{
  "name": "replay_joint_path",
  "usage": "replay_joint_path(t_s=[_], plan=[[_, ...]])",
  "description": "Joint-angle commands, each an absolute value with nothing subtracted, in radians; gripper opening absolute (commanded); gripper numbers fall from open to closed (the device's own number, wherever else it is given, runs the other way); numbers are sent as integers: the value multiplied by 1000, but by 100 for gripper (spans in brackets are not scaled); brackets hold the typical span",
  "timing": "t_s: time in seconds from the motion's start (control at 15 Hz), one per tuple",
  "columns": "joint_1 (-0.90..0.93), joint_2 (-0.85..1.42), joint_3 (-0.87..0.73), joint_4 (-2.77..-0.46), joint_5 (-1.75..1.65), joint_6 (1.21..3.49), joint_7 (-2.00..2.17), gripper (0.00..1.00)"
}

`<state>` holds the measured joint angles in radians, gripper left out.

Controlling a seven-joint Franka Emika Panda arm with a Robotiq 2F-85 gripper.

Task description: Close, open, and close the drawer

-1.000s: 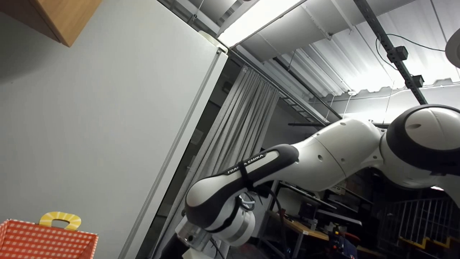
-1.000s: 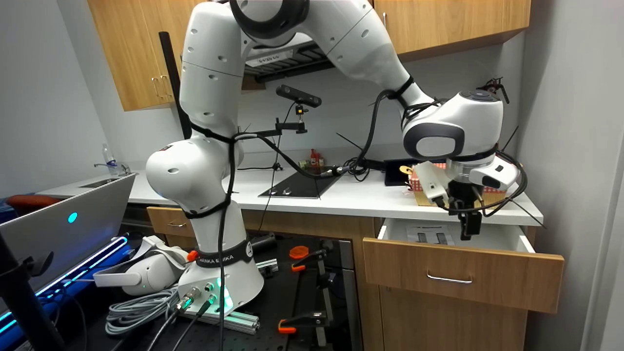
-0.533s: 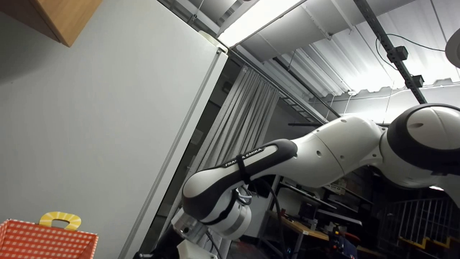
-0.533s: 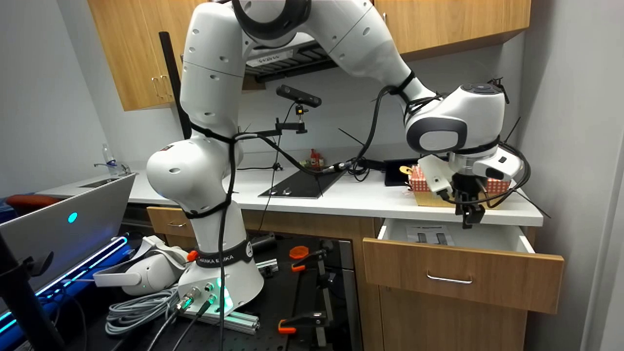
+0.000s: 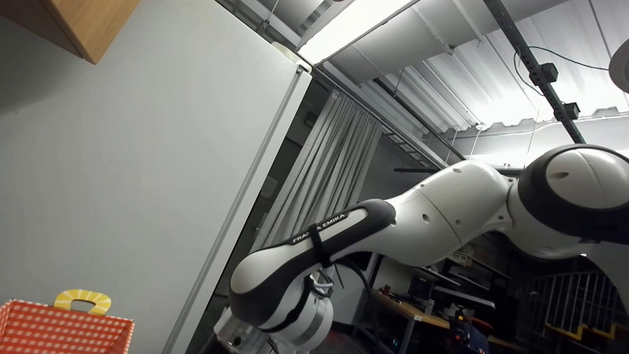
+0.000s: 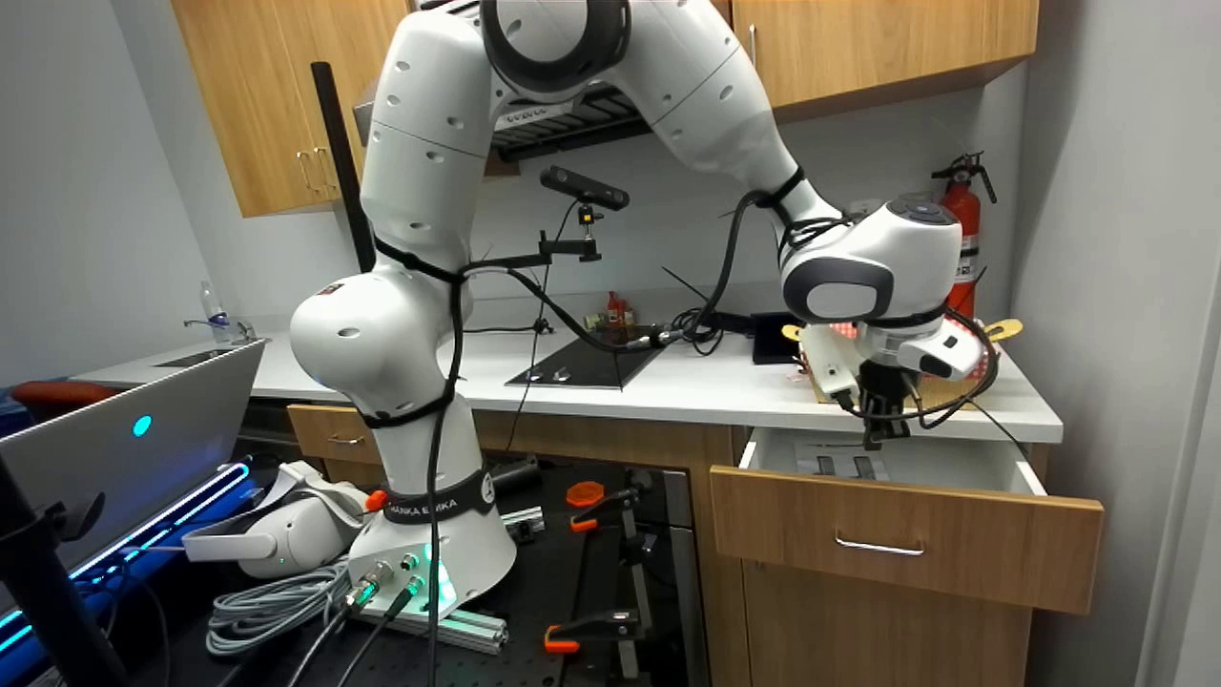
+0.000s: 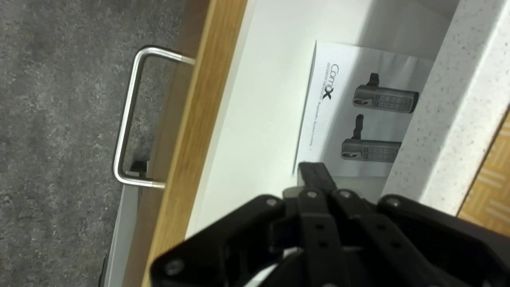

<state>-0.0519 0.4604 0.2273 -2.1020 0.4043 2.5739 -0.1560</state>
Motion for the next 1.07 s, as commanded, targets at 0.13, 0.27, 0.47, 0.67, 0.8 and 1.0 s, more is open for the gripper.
replay_joint_path(t_s=[0.13, 0.27, 0.47, 0.67, 0.8, 1.0], plan=[[-30, 483, 214, -2100, 383, 2564, -152, 0], [-28, 484, 208, -2099, 370, 2549, -148, 0], [-26, 477, 192, -2098, 339, 2524, -142, 0], [-24, 475, 177, -2099, 308, 2503, -139, 0], [-23, 473, 169, -2101, 293, 2490, -139, 0], [-21, 470, 160, -2101, 269, 2471, -140, 0]])
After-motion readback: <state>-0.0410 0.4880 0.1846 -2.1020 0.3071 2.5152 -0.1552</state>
